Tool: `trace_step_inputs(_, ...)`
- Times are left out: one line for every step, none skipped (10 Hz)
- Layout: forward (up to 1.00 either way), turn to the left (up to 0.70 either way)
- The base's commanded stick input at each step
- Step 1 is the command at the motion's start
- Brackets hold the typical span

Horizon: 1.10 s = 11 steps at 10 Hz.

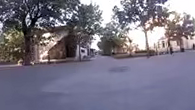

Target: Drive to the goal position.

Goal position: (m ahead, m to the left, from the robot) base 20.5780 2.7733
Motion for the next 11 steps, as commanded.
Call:
trace_step_inputs(0.5, 0.0)
trace_step_inputs(0.5, 0.0)
trace_step_inputs(0.5, 0.0)
trace_step_inputs(0.5, 0.0)
trace_step_inputs(0.5, 0.0)
trace_step_inputs(0.5, 0.0)
trace_step_inputs(0.5, 0.0)
trace_step_inputs(0.5, 0.0)
trace_step_inputs(0.5, 0.0)
trace_step_inputs(0.5, 0.0)
trace_step_inputs(0.5, 0.0)
